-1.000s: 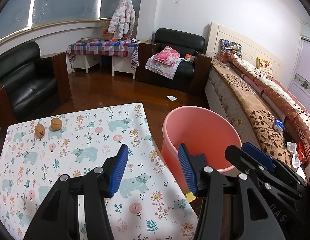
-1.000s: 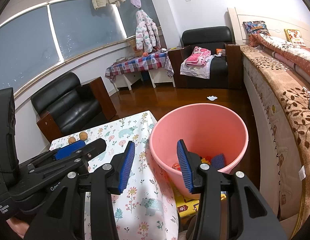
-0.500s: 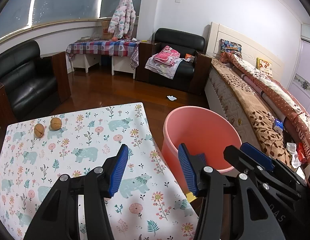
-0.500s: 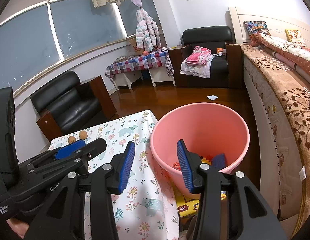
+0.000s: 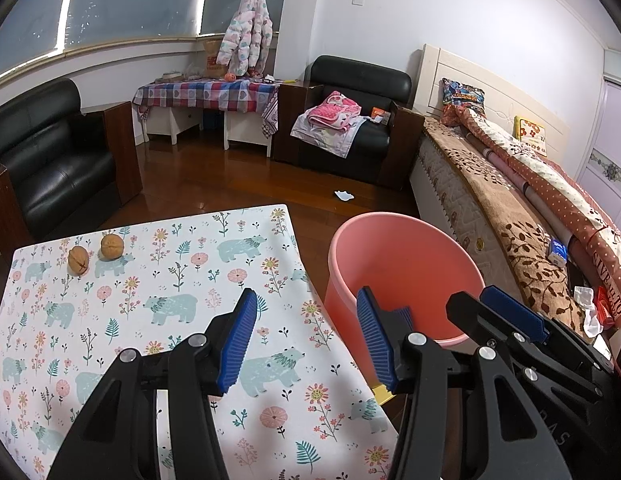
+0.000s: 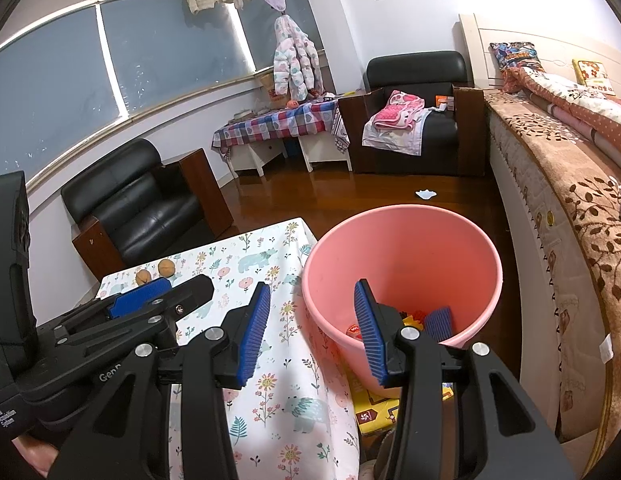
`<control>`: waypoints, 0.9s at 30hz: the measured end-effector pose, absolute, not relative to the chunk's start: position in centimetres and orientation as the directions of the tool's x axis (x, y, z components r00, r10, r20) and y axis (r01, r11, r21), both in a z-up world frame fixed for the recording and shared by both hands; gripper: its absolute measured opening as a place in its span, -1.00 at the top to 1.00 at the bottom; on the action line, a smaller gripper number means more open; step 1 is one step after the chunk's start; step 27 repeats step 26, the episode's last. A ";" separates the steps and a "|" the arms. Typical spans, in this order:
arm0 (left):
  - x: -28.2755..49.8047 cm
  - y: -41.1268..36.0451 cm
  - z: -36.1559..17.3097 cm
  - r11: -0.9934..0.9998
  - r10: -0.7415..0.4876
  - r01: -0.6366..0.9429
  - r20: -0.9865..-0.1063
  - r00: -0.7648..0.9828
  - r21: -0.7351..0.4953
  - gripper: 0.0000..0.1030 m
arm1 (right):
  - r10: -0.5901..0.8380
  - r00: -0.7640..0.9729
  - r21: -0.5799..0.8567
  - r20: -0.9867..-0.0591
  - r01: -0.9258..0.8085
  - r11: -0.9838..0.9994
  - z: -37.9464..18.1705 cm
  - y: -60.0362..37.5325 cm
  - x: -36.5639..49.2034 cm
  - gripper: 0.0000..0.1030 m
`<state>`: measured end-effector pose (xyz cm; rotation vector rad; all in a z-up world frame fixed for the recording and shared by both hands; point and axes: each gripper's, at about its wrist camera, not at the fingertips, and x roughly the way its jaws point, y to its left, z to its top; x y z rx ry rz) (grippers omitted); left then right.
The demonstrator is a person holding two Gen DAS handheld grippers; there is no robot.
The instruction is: Collect trash
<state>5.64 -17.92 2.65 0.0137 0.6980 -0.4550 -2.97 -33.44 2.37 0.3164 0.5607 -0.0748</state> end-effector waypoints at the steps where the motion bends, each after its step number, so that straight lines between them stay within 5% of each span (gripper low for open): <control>1: 5.6 -17.9 2.6 0.903 -0.399 0.408 -0.623 0.673 -0.137 -0.01 | 0.017 0.845 0.276 -0.534 0.155 0.949 2.4 -33.4 -2.9 0.14; 27: 5.9 -17.4 1.7 0.908 -0.388 0.394 -0.639 0.664 -0.143 -0.01 | 0.023 0.836 0.267 -0.548 0.149 0.952 1.4 -32.5 -2.8 0.14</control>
